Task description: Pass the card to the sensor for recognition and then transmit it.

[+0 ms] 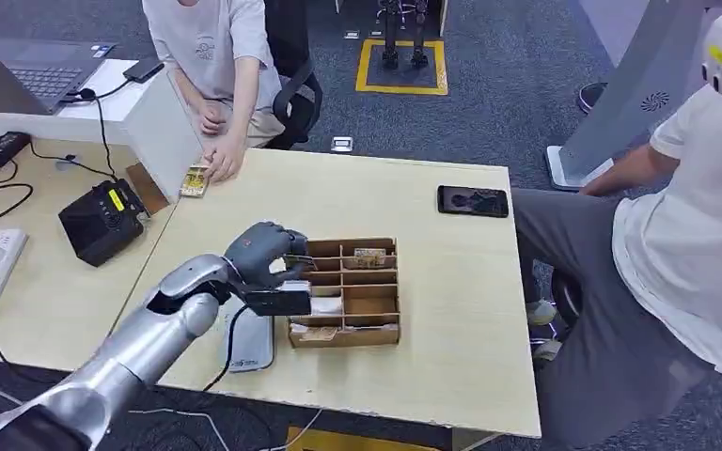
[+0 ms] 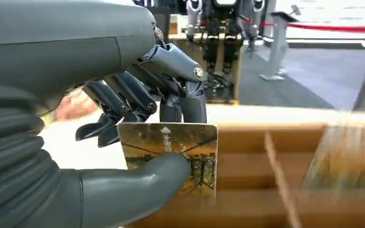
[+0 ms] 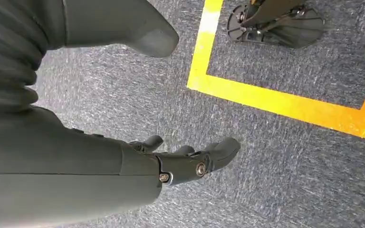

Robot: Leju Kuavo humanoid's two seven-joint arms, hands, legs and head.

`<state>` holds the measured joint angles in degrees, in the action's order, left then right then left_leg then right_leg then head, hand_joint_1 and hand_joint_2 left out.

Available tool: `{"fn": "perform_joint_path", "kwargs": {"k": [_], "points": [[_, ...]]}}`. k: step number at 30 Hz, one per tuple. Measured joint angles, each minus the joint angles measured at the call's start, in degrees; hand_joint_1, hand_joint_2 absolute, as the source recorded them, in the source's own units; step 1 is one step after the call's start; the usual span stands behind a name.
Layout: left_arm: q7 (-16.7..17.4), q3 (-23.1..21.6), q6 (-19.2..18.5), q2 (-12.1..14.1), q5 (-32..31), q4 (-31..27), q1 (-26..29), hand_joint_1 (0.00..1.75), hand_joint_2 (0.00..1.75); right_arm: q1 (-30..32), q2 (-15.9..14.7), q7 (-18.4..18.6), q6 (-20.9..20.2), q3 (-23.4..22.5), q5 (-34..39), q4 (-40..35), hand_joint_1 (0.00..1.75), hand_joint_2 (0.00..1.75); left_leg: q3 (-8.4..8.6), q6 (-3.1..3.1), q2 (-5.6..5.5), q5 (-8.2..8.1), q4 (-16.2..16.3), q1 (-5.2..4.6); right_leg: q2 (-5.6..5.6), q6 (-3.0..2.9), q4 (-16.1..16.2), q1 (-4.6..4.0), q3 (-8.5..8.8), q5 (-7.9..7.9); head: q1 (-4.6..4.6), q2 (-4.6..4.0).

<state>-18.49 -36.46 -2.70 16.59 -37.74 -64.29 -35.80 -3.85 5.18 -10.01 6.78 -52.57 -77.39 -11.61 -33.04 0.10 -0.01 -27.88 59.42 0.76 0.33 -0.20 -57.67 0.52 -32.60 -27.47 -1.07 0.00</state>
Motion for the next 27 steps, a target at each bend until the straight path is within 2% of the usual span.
{"fn": "perform_joint_path", "kwargs": {"k": [3, 6, 7, 10, 12, 15, 18, 22, 24, 27], "points": [[2.8, 1.39, -8.02, 4.7, 6.53, -4.26, -8.71, 1.75, 1.75, 0.03, -0.02, 0.33, 0.0, 0.57, 3.01, 0.0, 0.0, 1.75, -0.05, -0.09, -0.06, 0.09, 0.0, 0.06, -0.03, -0.08, -0.03, -0.07, -0.03, 0.05, 0.04, 0.0], [5.96, 2.47, -16.26, 7.74, 11.41, -5.98, -19.96, 1.75, 1.75, 0.22, -0.02, 0.61, -0.02, 1.03, 4.04, 0.0, 0.0, 1.75, -0.13, -0.1, -0.05, 0.11, 0.0, 0.1, -0.03, -0.1, -0.04, -0.15, -0.06, 0.08, 0.02, 0.0], [6.86, 2.82, -17.72, 8.35, 12.32, -6.49, -23.27, 1.75, 1.75, 0.23, -0.02, 0.68, -0.02, 1.27, 4.09, 0.0, 0.0, 1.75, -0.14, -0.1, -0.05, 0.11, -0.01, 0.09, -0.03, -0.08, -0.04, -0.14, -0.06, 0.09, 0.04, 0.0], [9.62, 2.93, -18.51, 9.74, 14.95, -8.39, -29.97, 1.75, 1.75, 0.22, -0.02, 0.72, -0.13, 1.57, 4.24, 0.0, 0.0, 1.75, -0.14, -0.1, -0.03, 0.11, 0.0, 0.05, -0.01, -0.08, -0.04, -0.12, -0.07, 0.09, 0.02, 0.0], [13.05, 2.91, -20.39, 10.31, 18.49, -9.15, -34.86, 1.75, 1.75, 0.18, -0.02, 0.72, -0.18, 1.62, 4.04, 0.0, 0.0, 1.75, -0.24, -0.1, -0.02, 0.11, 0.03, 0.07, -0.01, -0.06, -0.03, -0.14, -0.18, 0.1, 0.02, 0.0], [15.5, 2.73, -21.87, 10.29, 20.82, -9.28, -41.91, 1.75, 1.75, 0.17, -0.02, 0.46, -0.15, 1.71, 3.63, 0.0, 0.0, 1.75, -0.27, -0.1, -0.02, 0.1, 0.03, 0.04, -0.01, -0.06, 0.0, -0.11, -0.21, 0.11, 0.02, 0.0], [15.97, 2.03, -20.25, 10.0, 20.6, -9.26, -44.8, 1.75, 1.75, -0.12, 0.0, 0.09, -0.04, 1.9, 3.63, 0.0, 0.0, 1.75, -0.27, -0.09, -0.03, 0.1, 0.03, -0.01, -0.02, -0.06, 0.0, -0.06, -0.21, 0.11, 0.02, 0.0], [15.12, 1.09, -15.46, 9.79, 19.55, -8.25, -44.8, 1.75, 1.75, -0.29, -0.02, 0.37, -0.11, 1.99, 3.47, 0.0, 0.0, 1.75, -0.25, -0.09, -0.02, 0.11, 0.02, 0.0, -0.01, -0.06, -0.01, -0.06, -0.22, 0.13, 0.04, 0.0], [14.51, 0.7, -11.52, 9.61, 16.33, -6.77, -43.92, 1.75, 1.75, -0.28, 0.0, 0.68, -0.18, 2.01, 3.12, 0.0, 0.0, 1.75, -0.2, -0.1, -0.02, 0.11, 0.02, 0.0, -0.01, -0.06, 0.0, -0.05, -0.22, 0.14, 0.02, 0.0], [14.14, 0.26, -0.52, 6.79, 3.69, -0.14, -40.52, 1.75, 1.75, -0.52, 0.13, 0.72, -0.55, 2.14, 2.01, 0.0, 0.0, 1.75, -0.12, -0.1, -0.06, 0.18, 0.02, -0.01, -0.04, -0.06, -0.01, 0.01, -0.13, 0.14, -0.02, 0.0]]}}
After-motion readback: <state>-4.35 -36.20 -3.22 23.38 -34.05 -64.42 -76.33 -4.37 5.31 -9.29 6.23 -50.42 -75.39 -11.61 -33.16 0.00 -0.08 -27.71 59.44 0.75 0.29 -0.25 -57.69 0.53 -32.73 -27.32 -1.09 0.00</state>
